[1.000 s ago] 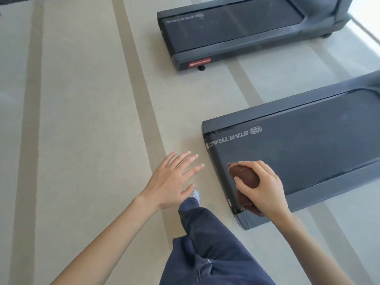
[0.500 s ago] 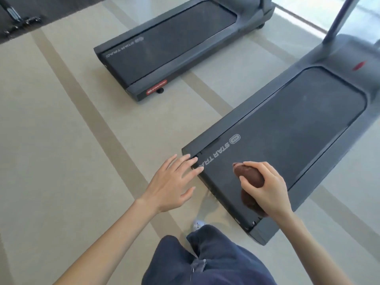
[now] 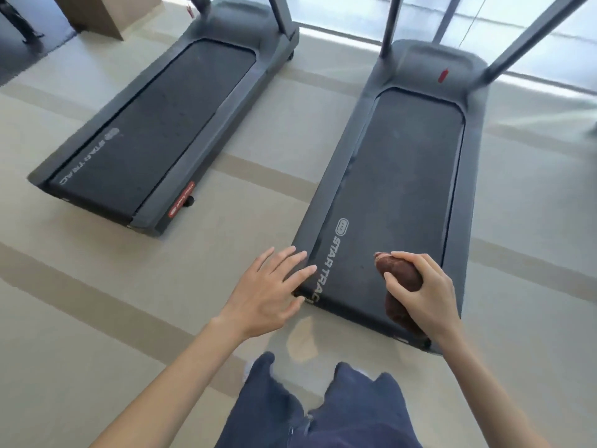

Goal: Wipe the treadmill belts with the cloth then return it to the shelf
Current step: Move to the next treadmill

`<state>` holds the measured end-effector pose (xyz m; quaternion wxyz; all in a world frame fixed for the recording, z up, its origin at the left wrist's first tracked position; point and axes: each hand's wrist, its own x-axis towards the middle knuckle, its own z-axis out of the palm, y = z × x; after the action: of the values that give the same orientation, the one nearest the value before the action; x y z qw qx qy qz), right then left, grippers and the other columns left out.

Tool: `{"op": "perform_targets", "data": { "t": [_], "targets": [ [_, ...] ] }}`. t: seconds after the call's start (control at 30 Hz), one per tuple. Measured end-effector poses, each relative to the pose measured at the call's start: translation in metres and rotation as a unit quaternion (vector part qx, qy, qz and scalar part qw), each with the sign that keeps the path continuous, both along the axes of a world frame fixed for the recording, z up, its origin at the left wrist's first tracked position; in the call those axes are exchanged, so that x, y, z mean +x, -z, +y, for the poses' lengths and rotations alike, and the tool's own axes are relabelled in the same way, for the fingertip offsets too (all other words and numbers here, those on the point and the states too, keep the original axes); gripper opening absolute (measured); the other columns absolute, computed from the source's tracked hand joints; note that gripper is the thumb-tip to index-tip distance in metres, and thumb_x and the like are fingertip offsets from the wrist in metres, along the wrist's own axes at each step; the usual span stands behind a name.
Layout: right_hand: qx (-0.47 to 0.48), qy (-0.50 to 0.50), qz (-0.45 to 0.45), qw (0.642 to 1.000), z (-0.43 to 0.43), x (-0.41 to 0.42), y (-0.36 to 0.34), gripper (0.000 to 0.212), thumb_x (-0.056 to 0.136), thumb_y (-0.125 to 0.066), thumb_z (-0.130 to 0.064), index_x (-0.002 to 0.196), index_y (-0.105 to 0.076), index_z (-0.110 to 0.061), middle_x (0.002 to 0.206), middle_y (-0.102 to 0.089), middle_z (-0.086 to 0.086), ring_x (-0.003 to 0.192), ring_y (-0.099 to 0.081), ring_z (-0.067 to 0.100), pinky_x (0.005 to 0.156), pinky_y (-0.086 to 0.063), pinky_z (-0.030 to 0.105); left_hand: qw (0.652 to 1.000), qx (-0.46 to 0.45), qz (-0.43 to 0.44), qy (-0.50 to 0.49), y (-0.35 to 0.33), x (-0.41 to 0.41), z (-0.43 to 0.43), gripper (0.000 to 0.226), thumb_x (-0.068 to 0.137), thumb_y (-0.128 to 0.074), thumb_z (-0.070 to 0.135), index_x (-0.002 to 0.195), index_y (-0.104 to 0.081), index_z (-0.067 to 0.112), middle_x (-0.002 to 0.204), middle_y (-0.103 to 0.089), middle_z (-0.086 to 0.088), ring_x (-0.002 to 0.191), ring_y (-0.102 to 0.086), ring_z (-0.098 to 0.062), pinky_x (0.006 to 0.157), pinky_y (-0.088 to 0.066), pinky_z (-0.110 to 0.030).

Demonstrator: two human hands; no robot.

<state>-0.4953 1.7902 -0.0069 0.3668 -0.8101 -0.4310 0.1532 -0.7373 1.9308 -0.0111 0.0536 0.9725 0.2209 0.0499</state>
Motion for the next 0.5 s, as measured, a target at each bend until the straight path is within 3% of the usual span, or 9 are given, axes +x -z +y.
{"op": "perform_targets", "data": {
  "t": [0.2, 0.4, 0.5],
  "targets": [
    [0.012, 0.081, -0.020, 0.996, 0.023, -0.067, -0.004, 0.033, 0.074, -0.075, -0.017, 0.105, -0.065, -0.026, 0.098, -0.061, -0.010, 0.091, -0.058, 0.014, 0.082, -0.045, 0.026, 0.995, -0.016, 0.046, 0.084, 0.002, -0.036, 0.074, 0.052, 0.084, -0.061, 0.036, 0.133, -0.052, 0.021, 0.140, -0.049, -0.007, 0.132, -0.043, -0.027, 0.110, -0.029, -0.046],
    [-0.024, 0.154, -0.024, 0.987, 0.036, -0.093, 0.001, 0.033, 0.075, -0.073, -0.021, 0.105, -0.064, -0.030, 0.098, -0.060, -0.013, 0.091, -0.057, 0.011, 0.080, -0.046, 0.026, 0.985, -0.031, 0.033, 0.167, 0.011, -0.021, 0.122, 0.053, 0.085, -0.037, 0.040, 0.129, -0.057, 0.019, 0.136, -0.052, -0.008, 0.126, -0.049, -0.027, 0.106, -0.034, -0.047],
    [-0.027, 0.196, 0.002, 0.980, 0.052, -0.092, 0.012, 0.034, 0.075, -0.074, -0.019, 0.105, -0.064, -0.032, 0.099, -0.060, -0.015, 0.093, -0.057, 0.010, 0.082, -0.045, 0.026, 0.978, -0.028, 0.025, 0.205, 0.017, -0.003, 0.150, 0.050, 0.084, -0.044, 0.038, 0.127, -0.058, 0.019, 0.136, -0.053, -0.008, 0.126, -0.050, -0.027, 0.105, -0.036, -0.046]
  ]
}}
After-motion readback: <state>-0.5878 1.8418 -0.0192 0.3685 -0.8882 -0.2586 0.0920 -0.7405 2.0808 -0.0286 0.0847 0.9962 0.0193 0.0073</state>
